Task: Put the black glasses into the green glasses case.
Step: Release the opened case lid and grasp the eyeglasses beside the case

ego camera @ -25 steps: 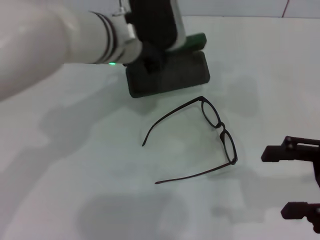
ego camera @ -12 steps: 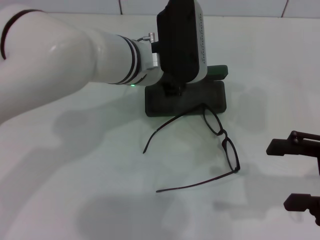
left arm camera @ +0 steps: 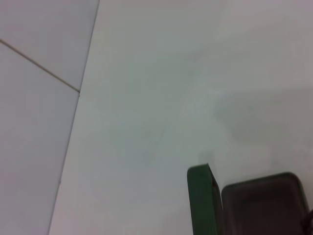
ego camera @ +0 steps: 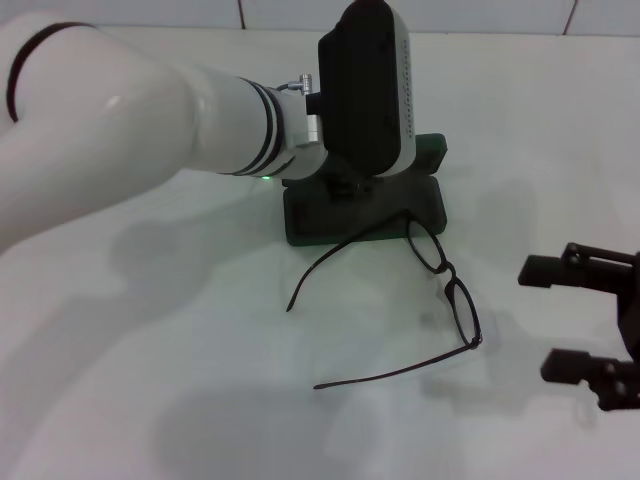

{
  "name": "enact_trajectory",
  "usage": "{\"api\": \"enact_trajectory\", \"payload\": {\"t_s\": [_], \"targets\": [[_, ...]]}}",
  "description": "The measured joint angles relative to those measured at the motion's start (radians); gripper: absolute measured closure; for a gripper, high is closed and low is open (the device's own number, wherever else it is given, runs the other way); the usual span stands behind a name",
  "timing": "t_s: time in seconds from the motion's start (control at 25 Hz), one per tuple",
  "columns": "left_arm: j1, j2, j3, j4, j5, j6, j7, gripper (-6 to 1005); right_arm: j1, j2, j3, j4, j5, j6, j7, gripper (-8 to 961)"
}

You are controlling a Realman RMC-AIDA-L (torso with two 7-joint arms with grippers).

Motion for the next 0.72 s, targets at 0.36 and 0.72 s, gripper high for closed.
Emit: {"api": "enact_trajectory", "payload": {"t_s": [0.36,0.72], "targets": [[0.186,0.001,-0.076,0.371,-0.048,0.056,-0.009,520,0.063,-0.002,-0.015,-0.073,-0.059,0.329,0.235,193],[0.419,0.006,-0.294,0.531,-0.672,0.040,0.211,519,0.178,0.025,-0.049,-0.417,-0.432,0.465,0.783,194]]}}
